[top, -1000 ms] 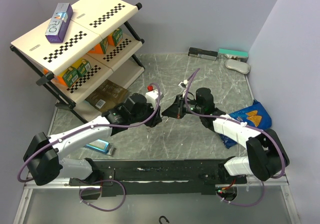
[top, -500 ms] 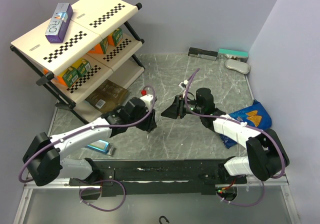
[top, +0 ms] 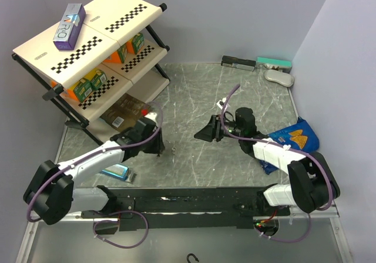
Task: Unlock with the key
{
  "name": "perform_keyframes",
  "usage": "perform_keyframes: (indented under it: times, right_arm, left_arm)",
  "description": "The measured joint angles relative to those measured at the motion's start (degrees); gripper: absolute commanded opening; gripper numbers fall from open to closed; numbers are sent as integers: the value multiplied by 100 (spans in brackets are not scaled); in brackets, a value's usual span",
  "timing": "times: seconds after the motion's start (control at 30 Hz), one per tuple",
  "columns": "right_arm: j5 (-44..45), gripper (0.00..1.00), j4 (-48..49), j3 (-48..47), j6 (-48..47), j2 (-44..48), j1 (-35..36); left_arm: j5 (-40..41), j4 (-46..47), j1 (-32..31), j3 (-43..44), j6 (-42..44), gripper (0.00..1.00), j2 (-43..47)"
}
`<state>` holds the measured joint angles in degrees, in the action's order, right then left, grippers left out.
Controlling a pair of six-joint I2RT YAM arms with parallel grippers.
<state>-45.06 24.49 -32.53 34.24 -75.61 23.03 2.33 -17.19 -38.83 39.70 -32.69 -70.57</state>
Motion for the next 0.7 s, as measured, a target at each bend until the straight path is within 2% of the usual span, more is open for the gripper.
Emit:
perform_keyframes:
  times: [0.23, 0.5, 0.7]
  right_arm:
    - [-114, 56, 216, 177, 46, 116, -195]
    - [-321, 56, 509, 426, 146, 166, -413]
    - [-431, 56, 527, 492, 157, 297, -553]
  left_arm:
    - [391, -28, 647, -81, -92, 1, -50]
    - [984, 20, 1250, 31, 98, 1, -737]
    - [1150, 33, 1408, 428, 210, 1, -1233]
